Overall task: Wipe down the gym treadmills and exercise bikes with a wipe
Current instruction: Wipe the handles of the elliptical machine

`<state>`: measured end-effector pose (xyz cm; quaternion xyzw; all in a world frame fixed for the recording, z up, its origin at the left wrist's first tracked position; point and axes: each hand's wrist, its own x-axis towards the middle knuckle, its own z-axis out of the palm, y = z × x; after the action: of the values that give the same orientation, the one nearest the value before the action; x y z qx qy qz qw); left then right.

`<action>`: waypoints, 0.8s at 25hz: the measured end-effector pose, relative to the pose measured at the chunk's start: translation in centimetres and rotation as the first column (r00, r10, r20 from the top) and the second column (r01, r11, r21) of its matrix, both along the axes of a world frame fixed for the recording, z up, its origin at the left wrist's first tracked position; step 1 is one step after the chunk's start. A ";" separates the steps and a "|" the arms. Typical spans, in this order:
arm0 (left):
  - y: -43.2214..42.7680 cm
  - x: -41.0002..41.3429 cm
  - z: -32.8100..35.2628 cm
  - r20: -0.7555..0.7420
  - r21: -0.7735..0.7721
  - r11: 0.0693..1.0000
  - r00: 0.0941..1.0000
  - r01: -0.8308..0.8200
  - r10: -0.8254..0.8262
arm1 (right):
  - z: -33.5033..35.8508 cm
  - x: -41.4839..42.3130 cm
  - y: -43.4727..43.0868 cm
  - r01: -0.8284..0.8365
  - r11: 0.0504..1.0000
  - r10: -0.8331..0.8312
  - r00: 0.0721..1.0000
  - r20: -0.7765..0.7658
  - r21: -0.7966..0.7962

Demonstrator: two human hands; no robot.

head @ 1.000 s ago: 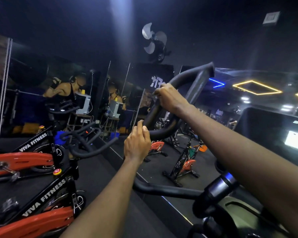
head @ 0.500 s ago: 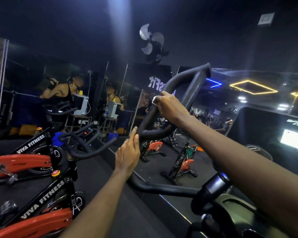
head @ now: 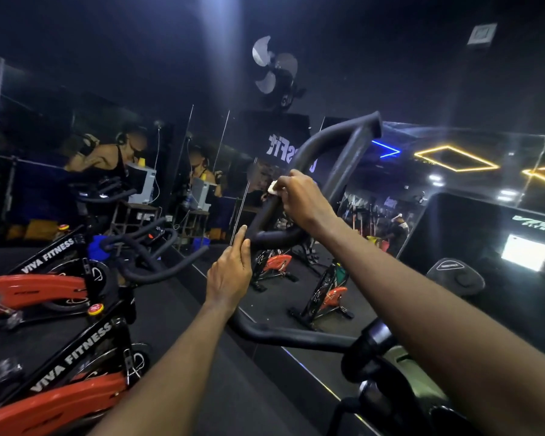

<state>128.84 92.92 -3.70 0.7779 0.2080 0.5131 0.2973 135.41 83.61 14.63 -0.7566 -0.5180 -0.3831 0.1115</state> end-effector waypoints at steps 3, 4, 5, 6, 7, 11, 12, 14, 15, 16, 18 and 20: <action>0.0 -0.1 -0.1 0.007 0.009 1.000 1.000 -0.006 0.006 | -2.1 -0.8 0.6 -0.016 1.000 0.016 0.999 0.035 -0.021; -0.1 -0.1 -0.1 0.002 0.008 1.000 1.000 -0.007 0.007 | -2.5 -0.9 0.5 -0.039 0.996 0.043 0.998 0.053 -0.075; -0.1 -0.2 0.0 -0.002 0.004 1.000 1.000 -0.004 0.004 | -2.6 -0.8 0.3 -0.054 0.992 0.061 0.996 0.060 -0.116; -0.1 -0.2 0.0 -0.003 0.000 1.000 1.000 -0.001 0.001 | -2.3 -0.7 0.1 -0.057 0.991 0.065 0.996 0.058 -0.125; -0.1 -0.2 0.0 -0.002 -0.002 1.000 1.000 0.003 -0.003 | -1.8 -0.5 0.0 -0.048 0.994 0.053 0.997 0.048 -0.101; 0.0 -0.1 0.0 -0.017 0.000 1.000 1.000 -0.004 0.004 | -1.4 -0.5 0.5 0.004 0.999 -0.004 1.000 -0.009 0.045; 0.0 -0.1 0.0 -0.019 0.002 1.000 1.000 -0.015 0.015 | -1.8 -0.6 0.5 -0.005 1.000 0.005 1.000 0.000 0.012; -0.1 -0.1 -0.1 -0.012 0.020 1.000 1.000 -0.024 0.025 | -2.5 -1.0 0.2 -0.038 0.994 0.039 0.999 0.015 -0.106; -0.1 -0.2 -0.1 -0.005 0.029 0.999 1.000 -0.022 0.022 | -2.5 -1.1 0.0 -0.047 0.987 0.051 0.998 0.020 -0.156; -0.1 -0.2 -0.2 0.000 0.036 0.999 1.000 -0.021 0.021 | -2.5 -1.1 -0.2 -0.050 0.984 0.055 0.998 0.021 -0.171; -0.1 -0.3 -0.1 0.006 0.041 0.999 1.000 -0.019 0.019 | -2.5 -1.1 0.0 -0.030 0.994 0.031 1.000 0.006 -0.101; -0.2 -0.3 0.0 0.009 0.044 0.999 1.000 -0.024 0.024 | -2.8 -1.1 0.2 -0.008 0.998 0.009 1.000 0.015 -0.056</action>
<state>128.51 92.72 -3.72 0.7794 0.2046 0.5245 0.2750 134.31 83.81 11.82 -0.7542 -0.5327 -0.3738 0.0877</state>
